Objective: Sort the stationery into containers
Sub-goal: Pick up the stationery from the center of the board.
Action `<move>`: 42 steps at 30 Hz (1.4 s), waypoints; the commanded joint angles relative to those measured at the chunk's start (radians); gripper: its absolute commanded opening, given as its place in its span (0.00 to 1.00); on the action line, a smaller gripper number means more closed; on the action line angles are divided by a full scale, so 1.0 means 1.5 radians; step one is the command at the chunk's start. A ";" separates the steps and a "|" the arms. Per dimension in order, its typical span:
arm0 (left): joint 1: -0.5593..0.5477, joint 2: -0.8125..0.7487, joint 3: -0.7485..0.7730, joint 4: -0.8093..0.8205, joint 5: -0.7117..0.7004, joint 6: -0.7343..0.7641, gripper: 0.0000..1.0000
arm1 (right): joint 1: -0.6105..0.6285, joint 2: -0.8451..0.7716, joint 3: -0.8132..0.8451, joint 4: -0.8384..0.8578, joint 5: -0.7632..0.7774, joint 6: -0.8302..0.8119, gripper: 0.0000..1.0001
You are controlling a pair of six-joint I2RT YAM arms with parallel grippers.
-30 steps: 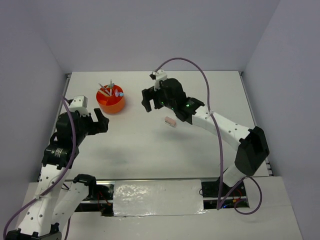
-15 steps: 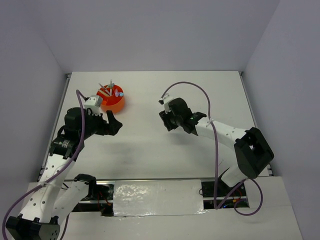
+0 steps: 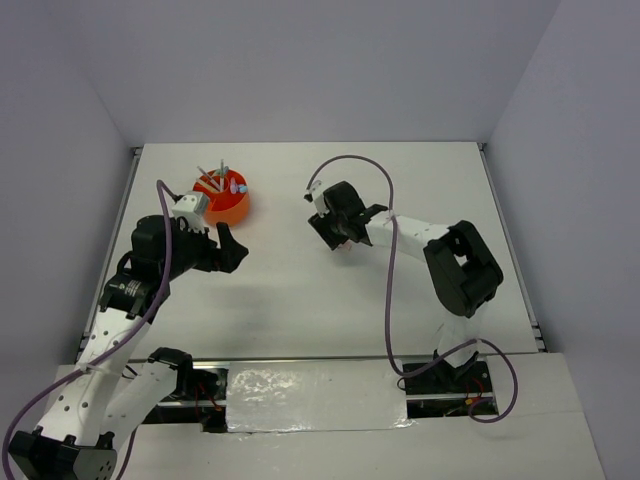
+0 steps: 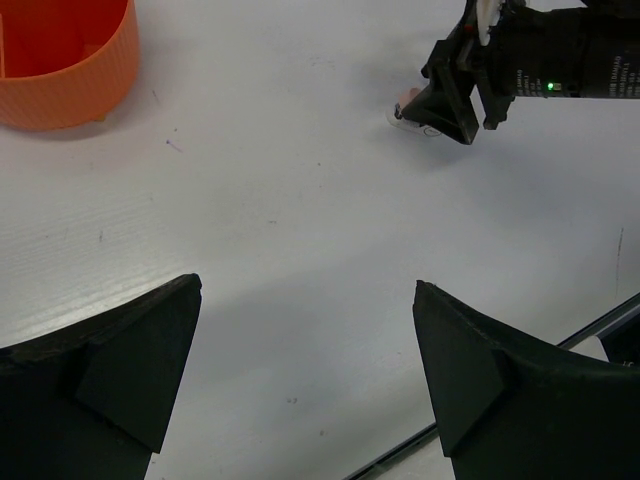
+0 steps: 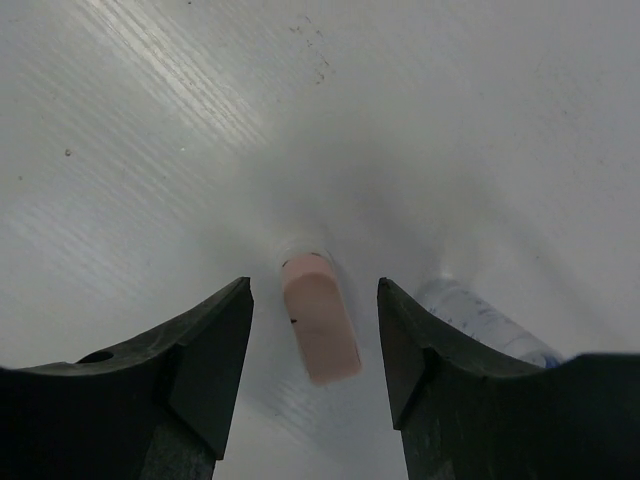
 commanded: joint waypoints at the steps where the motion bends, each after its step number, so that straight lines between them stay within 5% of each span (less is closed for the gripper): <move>1: -0.004 -0.006 0.004 0.019 0.005 0.021 0.99 | -0.005 0.034 0.044 -0.030 0.011 -0.041 0.59; 10: -0.004 -0.007 0.005 0.018 0.006 0.022 0.99 | -0.007 0.041 0.034 -0.097 -0.027 -0.037 0.54; 18: -0.004 -0.005 0.006 0.020 0.012 0.019 0.99 | -0.007 0.025 0.010 -0.102 -0.089 -0.041 0.05; 21: -0.004 -0.004 0.013 0.028 0.063 -0.008 0.99 | -0.006 -0.083 -0.050 -0.036 -0.176 -0.017 0.03; 23: -0.005 -0.005 0.007 0.053 0.174 -0.037 0.99 | -0.005 -0.163 -0.102 0.062 -0.333 0.005 0.03; 26: -0.011 -0.013 -0.005 0.105 0.219 -0.131 0.99 | 0.000 -0.309 -0.209 0.218 -0.507 0.087 0.04; 34: -0.089 -0.054 -0.057 0.247 0.181 -0.341 0.99 | 0.120 -0.483 -0.282 0.309 -0.452 0.166 0.04; 38: -0.121 -0.052 -0.110 0.486 0.336 -0.327 0.99 | 0.123 -0.498 -0.275 0.345 -0.570 0.233 0.08; 42: -0.125 -0.046 -0.153 0.592 0.426 -0.318 0.99 | 0.122 -0.500 -0.240 0.318 -0.604 0.286 0.08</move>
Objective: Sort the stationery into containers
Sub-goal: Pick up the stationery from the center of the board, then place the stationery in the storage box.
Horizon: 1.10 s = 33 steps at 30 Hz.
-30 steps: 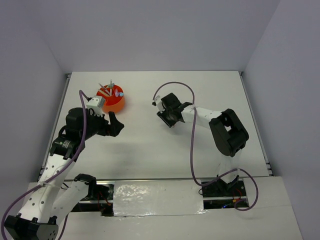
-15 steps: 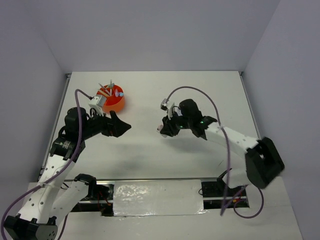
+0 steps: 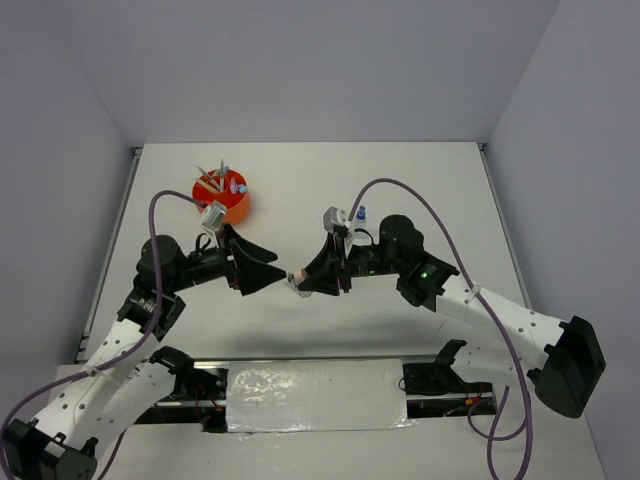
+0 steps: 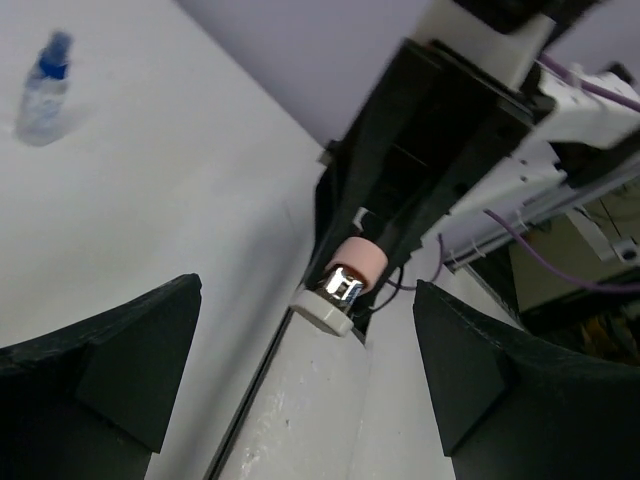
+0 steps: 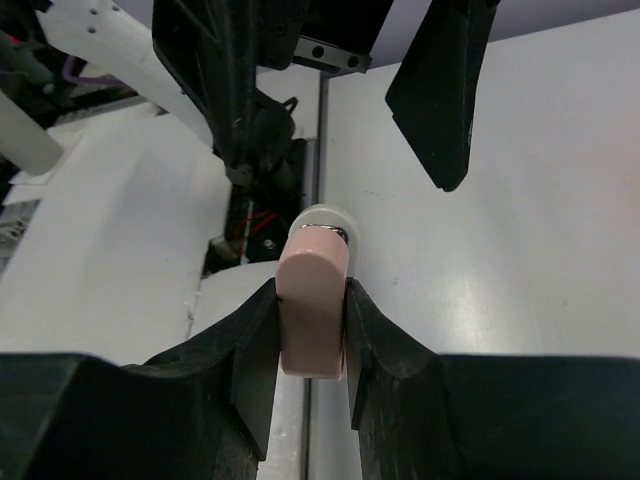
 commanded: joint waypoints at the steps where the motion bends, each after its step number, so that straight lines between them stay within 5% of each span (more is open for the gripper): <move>1: -0.009 0.000 -0.028 0.252 0.152 -0.023 0.99 | -0.001 -0.015 0.040 0.026 -0.059 0.073 0.08; 4: -0.022 -0.012 -0.058 0.312 0.172 -0.040 0.96 | 0.000 -0.022 0.046 0.031 -0.068 0.108 0.08; 15: -0.040 -0.004 -0.041 0.253 0.157 -0.002 0.73 | 0.002 -0.011 0.048 0.103 -0.091 0.190 0.08; 20: -0.047 0.008 -0.029 0.225 0.147 0.009 0.70 | 0.006 0.001 0.061 0.113 -0.094 0.200 0.09; 27: -0.047 0.007 -0.010 0.182 0.123 0.037 0.40 | 0.013 0.021 0.073 0.101 -0.085 0.195 0.09; 33: -0.047 0.011 -0.009 0.202 0.111 0.019 0.44 | 0.012 0.036 0.074 0.094 -0.085 0.193 0.09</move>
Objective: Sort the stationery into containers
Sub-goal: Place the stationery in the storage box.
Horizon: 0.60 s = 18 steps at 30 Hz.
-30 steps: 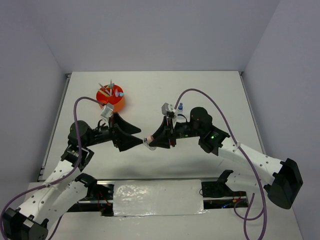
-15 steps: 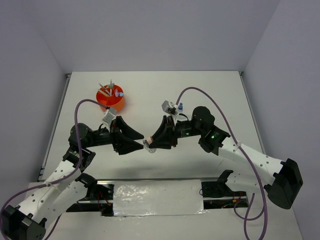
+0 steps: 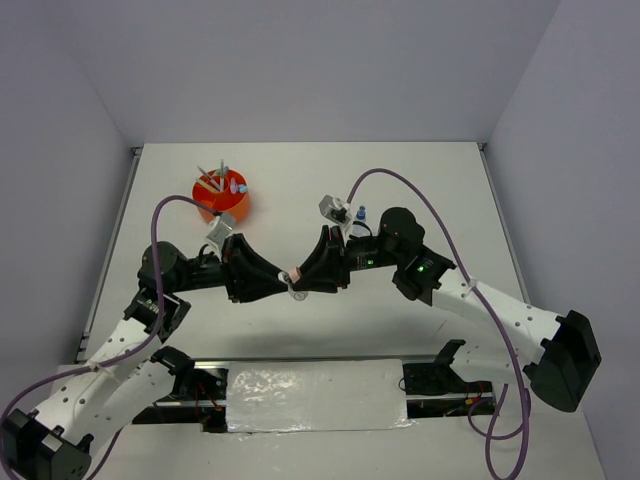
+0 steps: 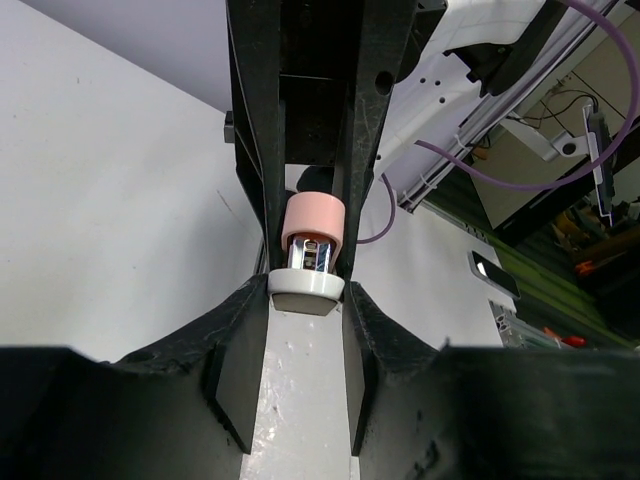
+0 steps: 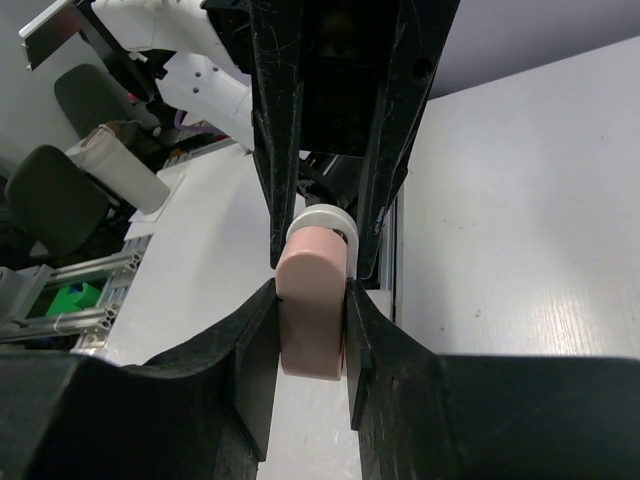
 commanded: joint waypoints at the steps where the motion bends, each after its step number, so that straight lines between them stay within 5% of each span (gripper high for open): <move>1: -0.002 0.002 0.024 0.048 -0.025 0.009 0.44 | 0.009 0.008 0.031 0.032 -0.010 0.001 0.10; 12: -0.002 -0.001 0.026 0.040 -0.036 0.013 0.52 | 0.010 0.000 0.028 0.010 -0.004 -0.017 0.10; 14: -0.002 0.000 0.025 0.042 -0.030 0.013 0.48 | 0.010 -0.002 0.026 0.011 -0.002 -0.017 0.10; 18: -0.002 0.000 0.021 0.048 -0.031 0.012 0.16 | 0.012 -0.002 0.024 0.022 -0.006 -0.011 0.13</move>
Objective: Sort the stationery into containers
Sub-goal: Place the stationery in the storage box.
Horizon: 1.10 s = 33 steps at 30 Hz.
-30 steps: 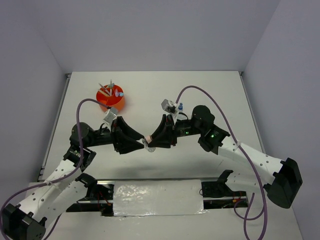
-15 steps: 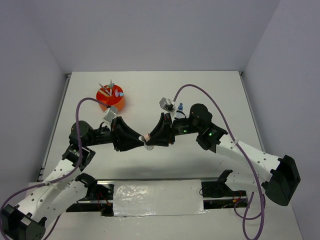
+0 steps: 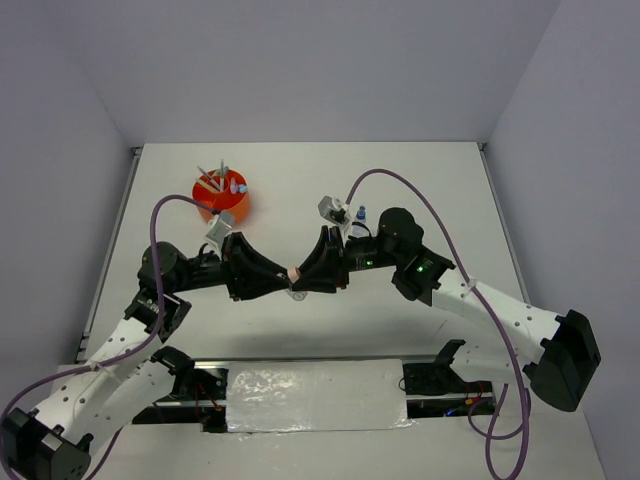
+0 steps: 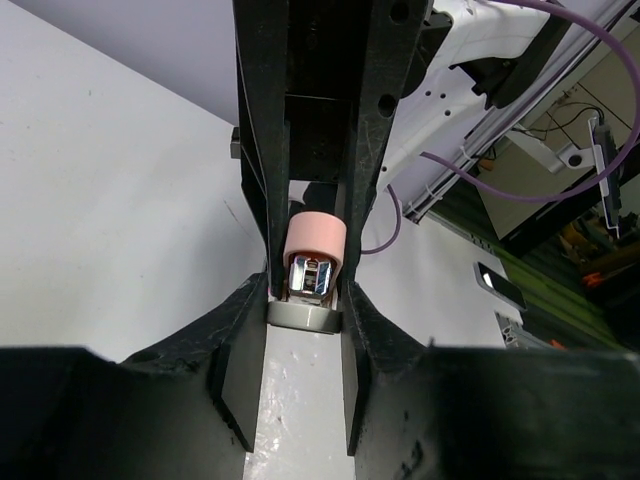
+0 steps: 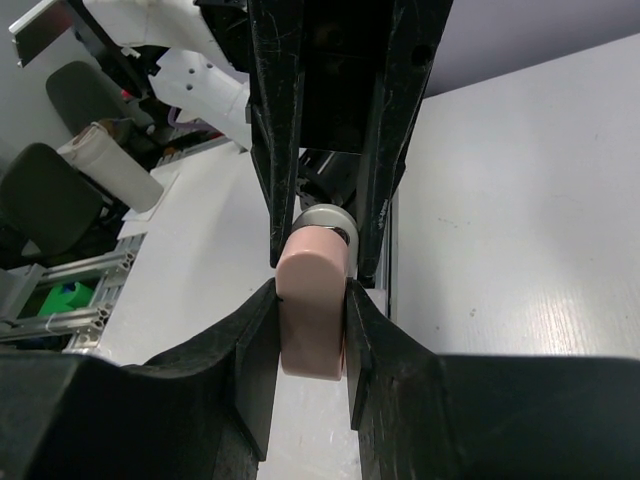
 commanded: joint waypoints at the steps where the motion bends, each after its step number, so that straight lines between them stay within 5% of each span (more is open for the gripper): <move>1: -0.001 -0.002 0.022 0.037 -0.014 0.018 0.03 | 0.008 -0.004 0.019 0.040 -0.021 0.005 0.23; 3: -0.001 -0.003 0.030 0.006 -0.030 0.028 0.00 | 0.006 -0.009 0.009 0.059 -0.018 0.012 0.39; 4: -0.001 -0.004 0.033 -0.011 -0.041 0.036 0.00 | 0.003 -0.014 0.003 0.069 -0.012 0.019 0.87; 5: -0.001 -0.008 0.038 -0.033 -0.054 0.060 0.00 | -0.004 -0.023 -0.006 0.074 0.009 0.031 0.99; 11: -0.001 -0.016 0.112 -0.286 -0.322 0.154 0.00 | -0.109 -0.106 -0.059 -0.003 0.139 0.041 1.00; 15: 0.000 0.007 0.165 -0.423 -0.592 0.125 0.00 | -0.135 -0.235 -0.069 -0.181 0.539 0.012 1.00; 17: -0.001 0.046 0.208 -0.537 -0.825 0.045 0.00 | -0.138 -0.270 -0.090 -0.227 0.627 0.025 1.00; 22: 0.000 0.157 0.290 -0.643 -1.167 -0.088 0.00 | -0.138 -0.326 -0.113 -0.268 0.631 0.020 1.00; 27: 0.026 0.301 0.418 -0.737 -1.313 -0.171 0.00 | -0.136 -0.344 -0.117 -0.299 0.604 0.016 1.00; 33: 0.125 0.367 0.430 -0.644 -1.287 -0.166 0.00 | -0.136 -0.369 -0.125 -0.297 0.561 0.014 1.00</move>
